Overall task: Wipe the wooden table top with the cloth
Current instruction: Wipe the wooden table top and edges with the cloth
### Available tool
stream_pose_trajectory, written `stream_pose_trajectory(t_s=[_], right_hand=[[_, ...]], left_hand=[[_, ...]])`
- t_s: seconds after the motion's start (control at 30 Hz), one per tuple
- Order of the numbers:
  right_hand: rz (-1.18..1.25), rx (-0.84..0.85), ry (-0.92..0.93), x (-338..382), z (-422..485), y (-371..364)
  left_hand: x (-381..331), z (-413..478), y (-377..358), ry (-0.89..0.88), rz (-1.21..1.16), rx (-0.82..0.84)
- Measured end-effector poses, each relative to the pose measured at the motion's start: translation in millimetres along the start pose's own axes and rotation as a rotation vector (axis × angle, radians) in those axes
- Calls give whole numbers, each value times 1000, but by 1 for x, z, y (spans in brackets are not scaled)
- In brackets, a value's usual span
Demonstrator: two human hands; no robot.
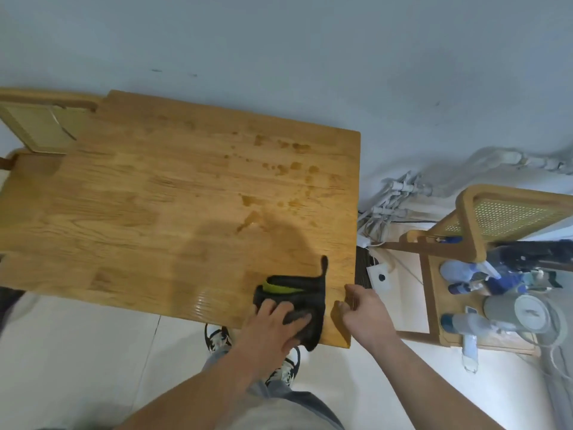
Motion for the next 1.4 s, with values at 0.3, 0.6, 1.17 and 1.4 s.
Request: stream_pose_trajectory(t_s=[0.3, 0.6, 1.17, 1.4], right_hand=[[-287, 35, 159, 49, 36, -5], [-525, 27, -25, 98, 82, -7], [-516, 56, -172, 114, 100, -18], [-514, 47, -170, 121, 102, -16]], left_hand=[[86, 2, 23, 448, -95, -86], [163, -21, 60, 260, 7, -71], [198, 52, 84, -101, 164, 13], [225, 135, 108, 250, 49, 41]])
Point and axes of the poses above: each hand's wrist, its own z-axis towards the middle knuckle, its own y-axis out of the back of the hand, x = y × z, the point moved 2 cm from there along z, towards the middle knuckle, and after that the axes turned 6 degrees about y, right-handed, at the moved point
